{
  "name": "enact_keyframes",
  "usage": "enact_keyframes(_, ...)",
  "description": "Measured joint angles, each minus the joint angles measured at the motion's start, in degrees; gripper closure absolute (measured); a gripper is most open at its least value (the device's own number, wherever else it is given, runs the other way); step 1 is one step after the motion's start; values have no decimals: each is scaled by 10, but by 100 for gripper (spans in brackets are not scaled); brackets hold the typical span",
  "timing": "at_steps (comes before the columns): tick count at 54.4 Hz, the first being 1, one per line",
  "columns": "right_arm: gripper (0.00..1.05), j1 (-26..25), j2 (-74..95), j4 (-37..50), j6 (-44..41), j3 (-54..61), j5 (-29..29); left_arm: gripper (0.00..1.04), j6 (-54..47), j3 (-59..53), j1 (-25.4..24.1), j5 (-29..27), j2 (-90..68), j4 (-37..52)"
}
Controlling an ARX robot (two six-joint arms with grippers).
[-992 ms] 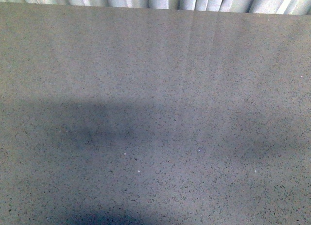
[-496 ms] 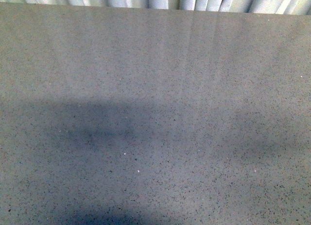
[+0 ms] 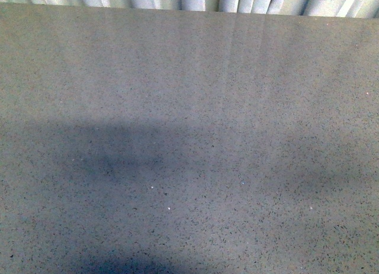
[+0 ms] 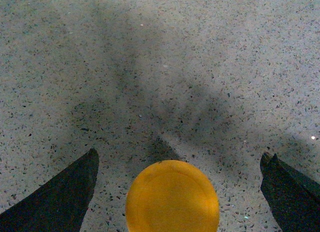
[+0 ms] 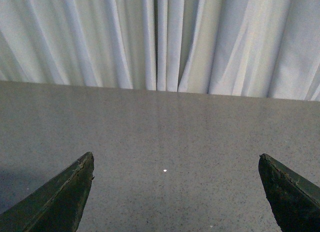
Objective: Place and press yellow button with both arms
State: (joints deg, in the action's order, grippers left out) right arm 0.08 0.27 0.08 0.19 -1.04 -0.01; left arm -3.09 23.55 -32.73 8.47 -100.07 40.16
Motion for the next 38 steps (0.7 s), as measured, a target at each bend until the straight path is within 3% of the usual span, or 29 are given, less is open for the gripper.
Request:
enact_keyframes(15, 9, 0, 0, 0, 0, 0, 0, 10, -1, 0, 1, -2, -5, 1)
enact_keyframes(20, 9, 0, 0, 0, 0, 0, 0, 15, -1, 0, 1, -1, -5, 2)
enact_keyframes(32, 9, 0, 0, 0, 0, 0, 0, 43, -3, 0, 2, -1, -5, 4)
enact_keyframes(38, 9, 0, 0, 0, 0, 0, 0, 66, -3, 0, 3, -1, -6, 8)
